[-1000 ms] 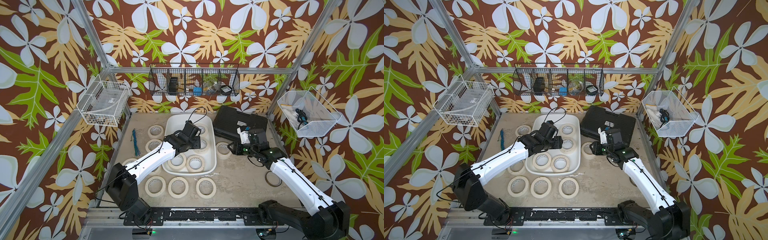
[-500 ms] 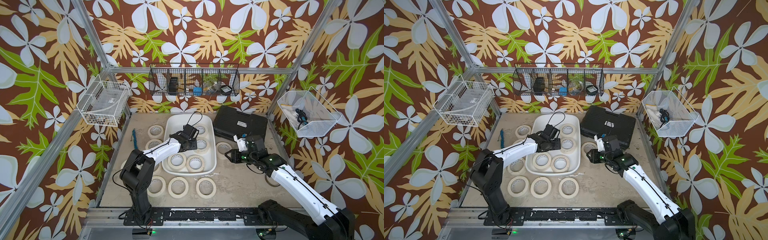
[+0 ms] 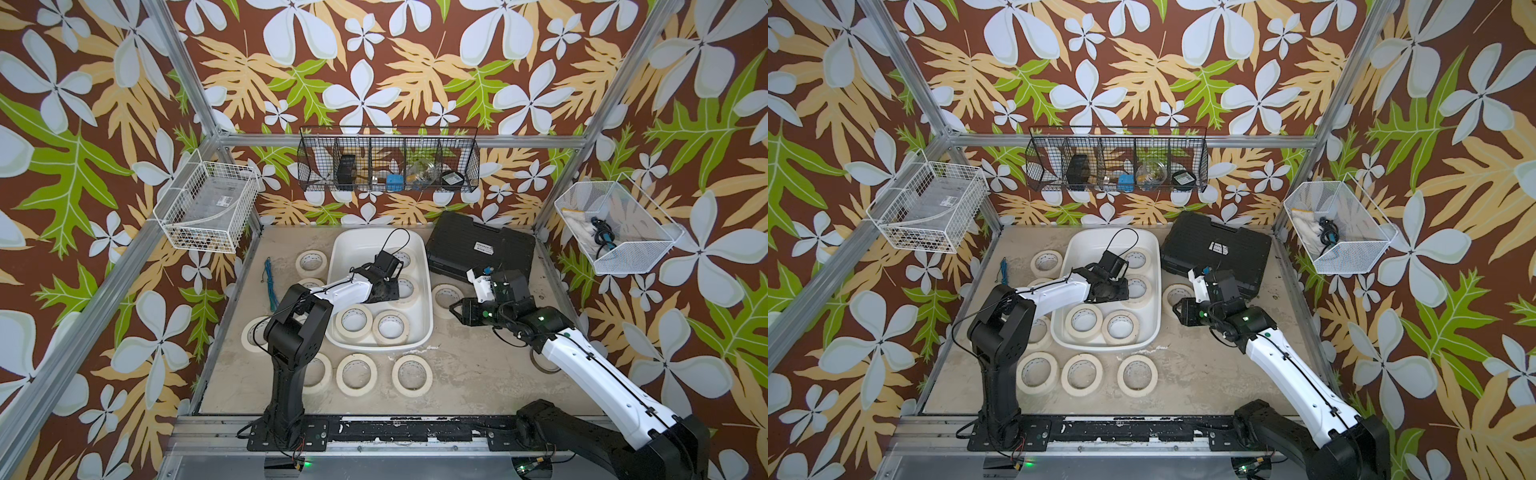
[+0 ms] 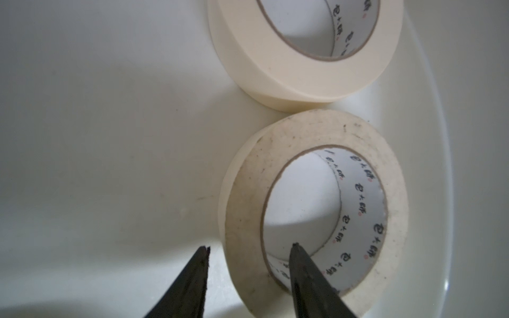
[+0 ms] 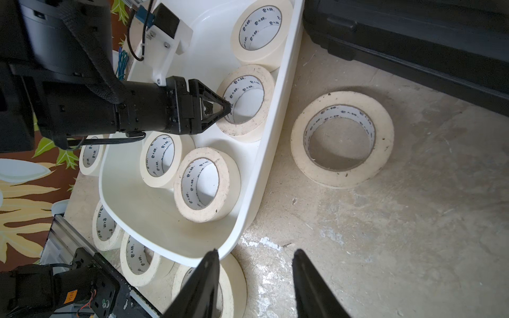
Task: Take out the art tape in the storage box
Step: Pick up the art tape from the storage box.
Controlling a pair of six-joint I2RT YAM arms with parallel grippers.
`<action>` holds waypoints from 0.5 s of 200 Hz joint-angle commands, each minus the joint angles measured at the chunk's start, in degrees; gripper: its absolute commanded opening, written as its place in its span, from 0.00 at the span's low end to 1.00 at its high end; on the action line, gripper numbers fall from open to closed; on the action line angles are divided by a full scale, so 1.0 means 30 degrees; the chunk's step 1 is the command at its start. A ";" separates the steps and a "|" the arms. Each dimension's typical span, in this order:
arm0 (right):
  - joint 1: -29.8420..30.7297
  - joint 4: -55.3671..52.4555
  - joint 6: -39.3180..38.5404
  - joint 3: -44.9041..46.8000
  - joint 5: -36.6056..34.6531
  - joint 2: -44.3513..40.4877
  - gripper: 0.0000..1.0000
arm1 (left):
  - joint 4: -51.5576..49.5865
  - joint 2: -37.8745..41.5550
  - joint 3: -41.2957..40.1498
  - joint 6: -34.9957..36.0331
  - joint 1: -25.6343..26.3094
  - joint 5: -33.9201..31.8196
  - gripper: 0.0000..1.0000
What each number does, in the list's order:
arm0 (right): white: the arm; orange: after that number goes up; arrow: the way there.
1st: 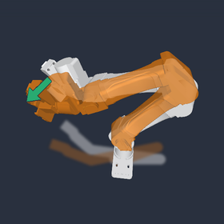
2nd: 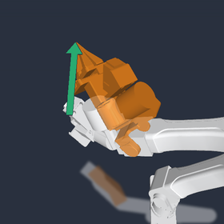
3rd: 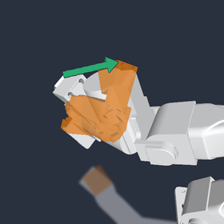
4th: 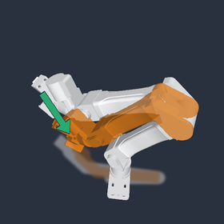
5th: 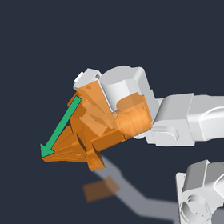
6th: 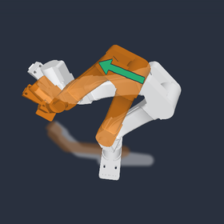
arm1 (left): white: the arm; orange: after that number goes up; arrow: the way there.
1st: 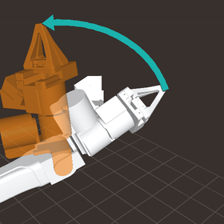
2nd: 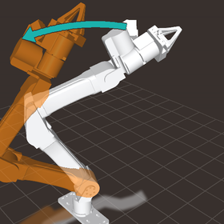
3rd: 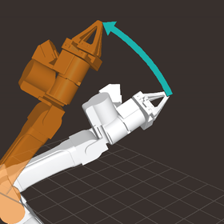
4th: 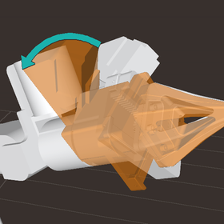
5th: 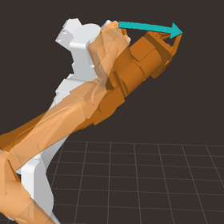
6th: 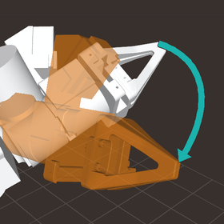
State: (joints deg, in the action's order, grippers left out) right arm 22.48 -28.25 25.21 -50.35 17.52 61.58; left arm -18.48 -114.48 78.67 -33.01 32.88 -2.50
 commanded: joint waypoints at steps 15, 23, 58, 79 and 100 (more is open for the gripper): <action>0.0009 -0.0009 -0.0055 -0.0194 -0.0068 -0.0082 0.47 | 0.0522 -0.0450 0.0067 -0.0196 -0.0151 0.0219 0.49; 0.0007 -0.0016 -0.0054 -0.0234 -0.0098 -0.0122 0.47 | 0.0507 -0.0589 0.0112 -0.0192 -0.0169 0.0197 0.47; 0.0007 -0.0147 -0.0035 -0.0371 -0.0148 -0.0253 0.47 | 0.0426 -0.0664 0.0084 -0.0278 -0.0268 0.0118 0.28; 0.0024 -0.0258 0.0012 -0.0513 -0.0171 -0.0333 0.47 | 0.0087 -0.0333 0.0026 -0.0293 -0.0268 -0.0028 0.14; 0.0034 -0.0382 0.0008 -0.0660 -0.0256 -0.0444 0.46 | -0.0374 0.0405 -0.0106 -0.0274 -0.0264 -0.0378 0.06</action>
State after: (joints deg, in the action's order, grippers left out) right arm 22.48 -28.77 25.26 -51.55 17.54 60.71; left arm -16.73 -115.22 78.76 -34.02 32.25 -2.04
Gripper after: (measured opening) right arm 0.465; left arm 0.142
